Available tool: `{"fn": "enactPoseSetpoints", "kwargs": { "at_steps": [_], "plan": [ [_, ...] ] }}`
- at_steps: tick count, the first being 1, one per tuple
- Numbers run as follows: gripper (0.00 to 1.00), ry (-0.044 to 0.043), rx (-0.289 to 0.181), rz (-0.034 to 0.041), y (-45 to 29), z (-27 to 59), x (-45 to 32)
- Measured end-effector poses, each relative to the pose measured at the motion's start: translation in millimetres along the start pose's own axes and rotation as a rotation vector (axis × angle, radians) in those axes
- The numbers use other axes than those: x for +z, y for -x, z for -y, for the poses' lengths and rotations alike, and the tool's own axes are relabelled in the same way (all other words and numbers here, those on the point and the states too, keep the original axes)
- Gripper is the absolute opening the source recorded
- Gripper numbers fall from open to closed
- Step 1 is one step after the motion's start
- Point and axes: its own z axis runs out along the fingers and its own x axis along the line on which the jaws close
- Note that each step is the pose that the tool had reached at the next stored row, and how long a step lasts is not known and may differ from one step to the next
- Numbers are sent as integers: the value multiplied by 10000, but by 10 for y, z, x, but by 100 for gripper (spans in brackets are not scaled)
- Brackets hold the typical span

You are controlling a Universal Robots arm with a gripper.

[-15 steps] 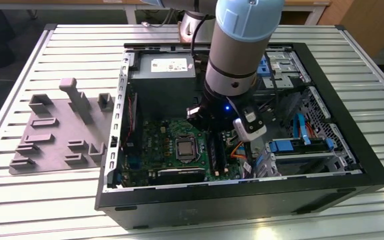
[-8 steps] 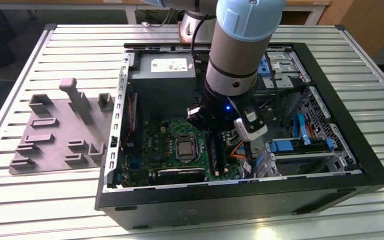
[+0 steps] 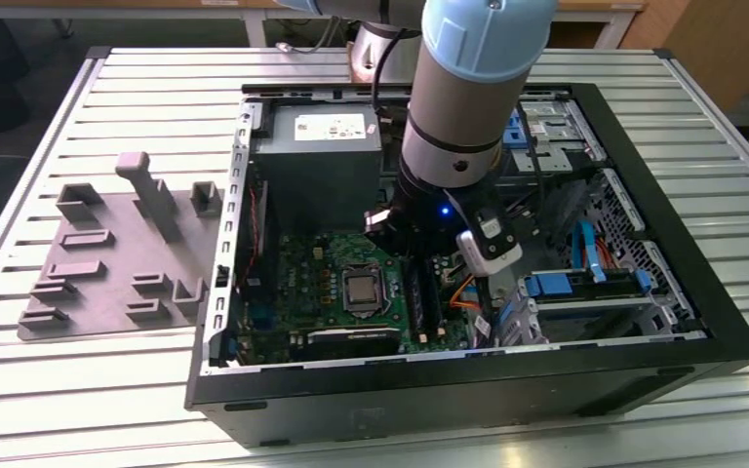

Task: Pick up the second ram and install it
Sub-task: 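Press down the second ram until it locks into place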

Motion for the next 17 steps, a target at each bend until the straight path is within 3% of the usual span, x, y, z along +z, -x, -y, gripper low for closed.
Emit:
{"fn": "enactPoseSetpoints", "kwargs": {
  "at_steps": [17],
  "plan": [
    [14, 1, -26, 0, 20, 30, 11]
  ]
}}
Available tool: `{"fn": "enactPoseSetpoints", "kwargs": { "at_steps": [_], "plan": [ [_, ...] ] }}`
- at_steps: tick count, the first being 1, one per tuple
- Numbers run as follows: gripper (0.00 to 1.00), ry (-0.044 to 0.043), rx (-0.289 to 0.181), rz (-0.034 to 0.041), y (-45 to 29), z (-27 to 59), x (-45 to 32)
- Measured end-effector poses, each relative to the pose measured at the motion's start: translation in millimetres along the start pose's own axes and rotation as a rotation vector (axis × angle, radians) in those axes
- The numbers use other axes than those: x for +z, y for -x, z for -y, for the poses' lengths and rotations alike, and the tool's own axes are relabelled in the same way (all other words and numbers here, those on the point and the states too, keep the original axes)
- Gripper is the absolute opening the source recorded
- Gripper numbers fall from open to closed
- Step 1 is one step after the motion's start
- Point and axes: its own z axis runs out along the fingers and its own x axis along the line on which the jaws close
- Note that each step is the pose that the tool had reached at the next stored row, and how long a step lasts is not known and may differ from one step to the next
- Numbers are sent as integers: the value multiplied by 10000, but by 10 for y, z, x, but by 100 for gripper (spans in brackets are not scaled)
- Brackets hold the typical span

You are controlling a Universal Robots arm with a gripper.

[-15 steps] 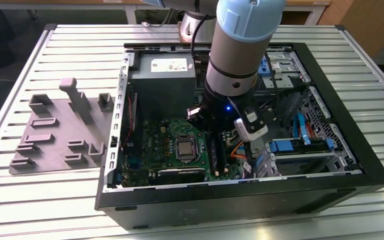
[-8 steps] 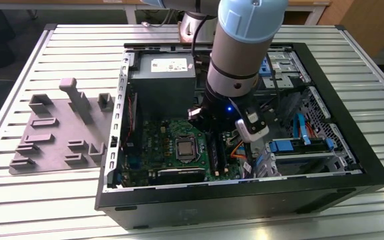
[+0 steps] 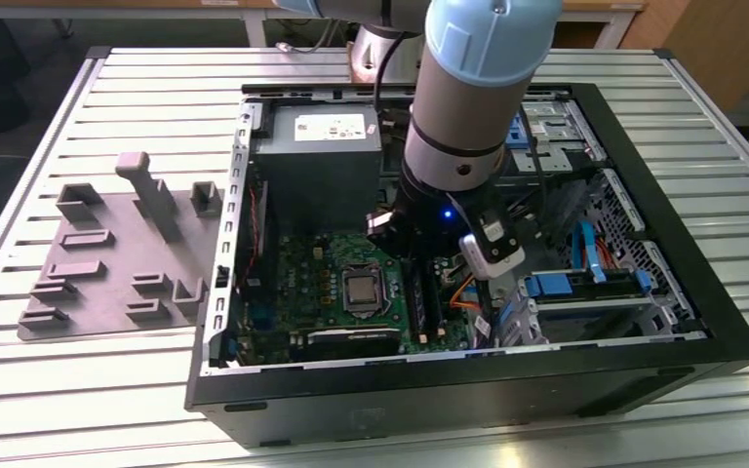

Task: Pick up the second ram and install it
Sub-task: 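Press down the second ram until it locks into place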

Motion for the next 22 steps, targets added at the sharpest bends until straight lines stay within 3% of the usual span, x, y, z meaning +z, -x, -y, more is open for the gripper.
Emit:
{"fn": "enactPoseSetpoints", "kwargs": {
  "at_steps": [22],
  "plan": [
    [14, 5, -95, -2, -4, 1, -37]
  ]
}}
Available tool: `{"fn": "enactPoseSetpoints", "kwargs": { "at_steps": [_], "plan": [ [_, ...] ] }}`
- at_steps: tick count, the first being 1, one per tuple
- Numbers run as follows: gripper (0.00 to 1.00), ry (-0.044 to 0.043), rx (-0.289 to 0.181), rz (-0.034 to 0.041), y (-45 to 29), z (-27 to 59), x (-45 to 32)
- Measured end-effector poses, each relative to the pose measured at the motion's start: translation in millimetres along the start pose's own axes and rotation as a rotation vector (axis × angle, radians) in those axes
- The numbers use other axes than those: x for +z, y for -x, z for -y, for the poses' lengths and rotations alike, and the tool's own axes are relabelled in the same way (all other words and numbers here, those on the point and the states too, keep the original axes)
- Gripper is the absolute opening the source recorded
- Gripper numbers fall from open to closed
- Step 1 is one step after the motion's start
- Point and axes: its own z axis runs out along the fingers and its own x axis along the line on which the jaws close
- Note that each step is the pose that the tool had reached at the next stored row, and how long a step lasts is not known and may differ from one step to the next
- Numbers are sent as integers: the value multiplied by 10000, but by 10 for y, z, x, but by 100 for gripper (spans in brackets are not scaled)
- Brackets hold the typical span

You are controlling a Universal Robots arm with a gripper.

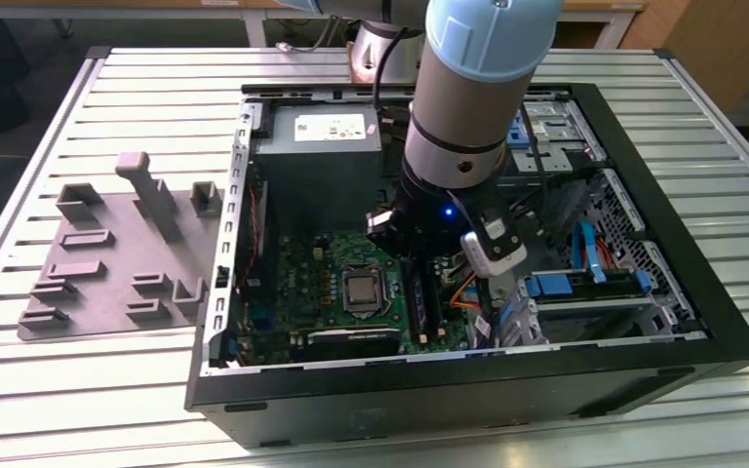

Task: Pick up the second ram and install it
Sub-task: 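Press down the second ram until it locks into place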

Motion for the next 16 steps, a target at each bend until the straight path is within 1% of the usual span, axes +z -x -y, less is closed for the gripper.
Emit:
{"fn": "enactPoseSetpoints", "kwargs": {
  "at_steps": [3, 16],
  "plan": [
    [14, -2, -89, -1, 0, 0, 4],
    [14, 1, -96, -8, -7, 15, 46]
  ]
}}
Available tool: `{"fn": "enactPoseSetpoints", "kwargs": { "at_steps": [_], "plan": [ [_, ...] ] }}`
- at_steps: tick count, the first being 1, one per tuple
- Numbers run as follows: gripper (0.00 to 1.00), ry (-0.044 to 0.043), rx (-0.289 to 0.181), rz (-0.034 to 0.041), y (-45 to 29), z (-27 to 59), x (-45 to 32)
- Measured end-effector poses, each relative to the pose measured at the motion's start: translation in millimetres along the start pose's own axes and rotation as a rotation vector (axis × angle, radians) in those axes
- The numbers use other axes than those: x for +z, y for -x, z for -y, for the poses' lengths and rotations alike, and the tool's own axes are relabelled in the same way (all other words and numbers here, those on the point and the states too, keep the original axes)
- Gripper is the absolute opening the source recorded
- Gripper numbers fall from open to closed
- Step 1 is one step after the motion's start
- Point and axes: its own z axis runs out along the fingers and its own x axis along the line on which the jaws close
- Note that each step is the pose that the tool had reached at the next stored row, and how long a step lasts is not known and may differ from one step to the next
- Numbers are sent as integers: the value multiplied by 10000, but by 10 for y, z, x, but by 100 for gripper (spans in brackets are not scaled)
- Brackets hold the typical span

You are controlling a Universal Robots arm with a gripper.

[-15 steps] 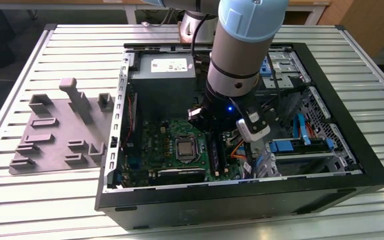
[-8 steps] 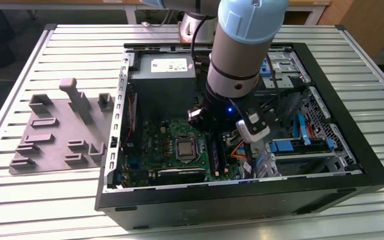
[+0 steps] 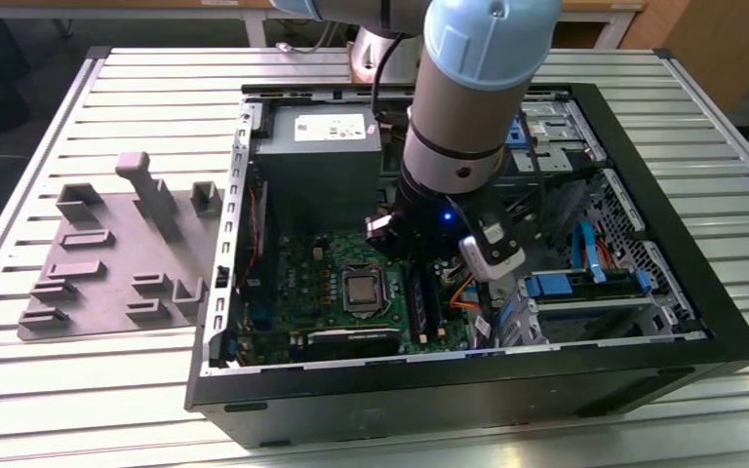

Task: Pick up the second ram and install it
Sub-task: 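Press down the second ram until it locks into place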

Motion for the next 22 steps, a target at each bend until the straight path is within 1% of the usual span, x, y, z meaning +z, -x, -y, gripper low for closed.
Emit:
{"fn": "enactPoseSetpoints", "kwargs": {
  "at_steps": [1, 3, 9, 22],
  "plan": [
    [14, 0, 26, -1, 1, 1, 13],
    [14, 2, 32, -2, 2, 0, 14],
    [14, 57, 31, -15, 2, 0, 1],
    [14, 58, 91, -15, 8, 1, 18]
  ]
}}
